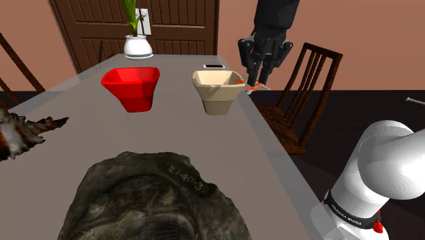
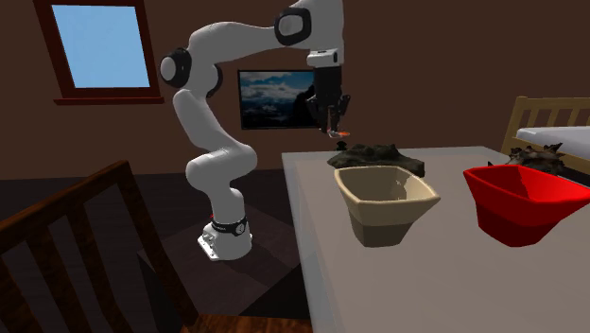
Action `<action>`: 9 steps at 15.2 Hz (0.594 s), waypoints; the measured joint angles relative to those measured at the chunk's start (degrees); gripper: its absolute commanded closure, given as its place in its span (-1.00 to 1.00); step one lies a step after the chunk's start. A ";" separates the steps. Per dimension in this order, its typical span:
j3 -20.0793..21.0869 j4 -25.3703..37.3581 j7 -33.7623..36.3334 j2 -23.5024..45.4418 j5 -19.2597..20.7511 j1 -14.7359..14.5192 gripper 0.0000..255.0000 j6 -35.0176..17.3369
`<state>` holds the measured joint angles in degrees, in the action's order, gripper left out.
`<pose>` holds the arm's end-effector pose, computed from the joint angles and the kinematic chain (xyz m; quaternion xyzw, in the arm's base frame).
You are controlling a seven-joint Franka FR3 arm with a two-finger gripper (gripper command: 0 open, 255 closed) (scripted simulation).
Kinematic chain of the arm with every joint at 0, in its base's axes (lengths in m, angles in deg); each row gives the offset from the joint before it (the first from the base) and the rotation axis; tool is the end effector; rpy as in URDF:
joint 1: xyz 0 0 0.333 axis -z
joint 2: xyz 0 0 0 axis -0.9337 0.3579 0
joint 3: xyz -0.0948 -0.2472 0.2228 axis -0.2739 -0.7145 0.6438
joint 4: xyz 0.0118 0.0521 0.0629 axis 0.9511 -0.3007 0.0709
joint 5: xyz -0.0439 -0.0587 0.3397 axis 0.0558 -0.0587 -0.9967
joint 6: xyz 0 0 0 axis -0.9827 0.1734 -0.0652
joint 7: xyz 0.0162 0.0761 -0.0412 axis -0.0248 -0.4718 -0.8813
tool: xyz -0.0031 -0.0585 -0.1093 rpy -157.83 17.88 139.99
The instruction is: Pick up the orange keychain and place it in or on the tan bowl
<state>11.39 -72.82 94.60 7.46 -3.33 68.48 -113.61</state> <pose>0.2322 0.1415 0.6424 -0.9792 0.1988 -0.0381 0.0145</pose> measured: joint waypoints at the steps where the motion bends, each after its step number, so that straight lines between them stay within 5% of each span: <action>1: -0.09 0.90 0.05 0.19 0.09 0.05 1.00 0.71; 9: -3.38 7.35 -4.71 9.41 3.61 2.89 1.00 -1.43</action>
<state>8.01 -65.47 89.88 16.87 0.28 71.37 -115.05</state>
